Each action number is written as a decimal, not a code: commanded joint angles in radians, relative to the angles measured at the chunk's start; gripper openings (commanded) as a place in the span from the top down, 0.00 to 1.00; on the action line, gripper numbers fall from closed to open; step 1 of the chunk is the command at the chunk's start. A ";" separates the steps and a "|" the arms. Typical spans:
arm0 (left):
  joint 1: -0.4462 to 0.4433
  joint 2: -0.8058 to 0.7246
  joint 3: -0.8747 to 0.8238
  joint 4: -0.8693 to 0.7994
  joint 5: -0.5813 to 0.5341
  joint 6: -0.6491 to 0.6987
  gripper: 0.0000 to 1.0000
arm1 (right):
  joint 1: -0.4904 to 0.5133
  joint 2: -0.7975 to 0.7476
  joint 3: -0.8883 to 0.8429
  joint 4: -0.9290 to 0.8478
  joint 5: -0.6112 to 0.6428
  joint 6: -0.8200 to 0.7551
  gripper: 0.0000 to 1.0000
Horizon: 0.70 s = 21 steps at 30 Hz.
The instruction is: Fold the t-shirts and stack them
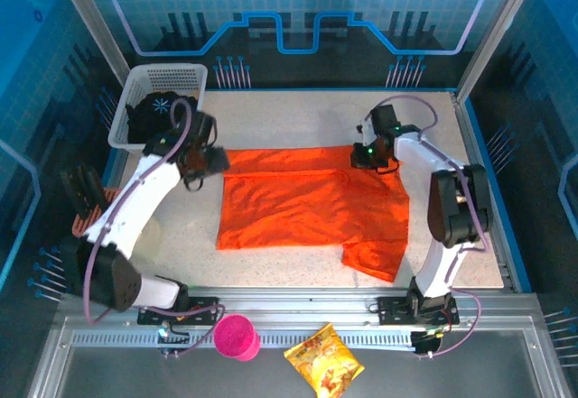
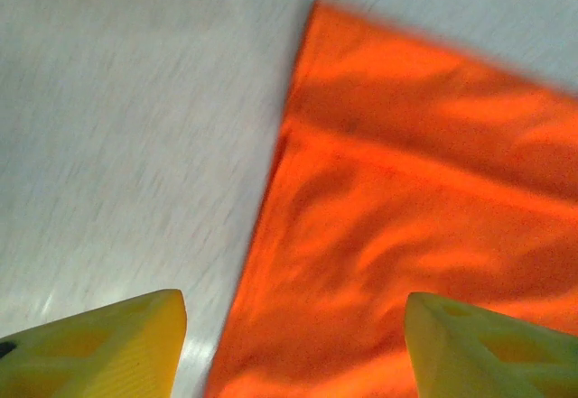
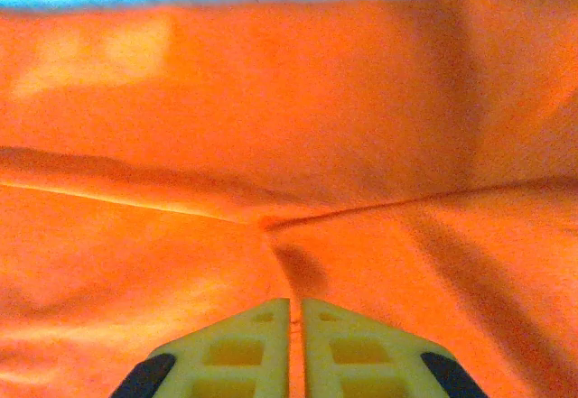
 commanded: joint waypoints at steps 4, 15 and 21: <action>-0.003 -0.125 -0.286 -0.248 0.130 -0.204 0.44 | -0.010 -0.160 0.002 -0.008 -0.071 -0.059 0.70; -0.124 -0.039 -0.428 -0.028 0.239 -0.375 0.47 | -0.012 -0.340 -0.122 0.092 -0.149 -0.035 0.69; -0.181 0.101 -0.415 0.022 0.181 -0.418 0.49 | -0.035 -0.366 -0.147 0.099 -0.167 -0.036 0.70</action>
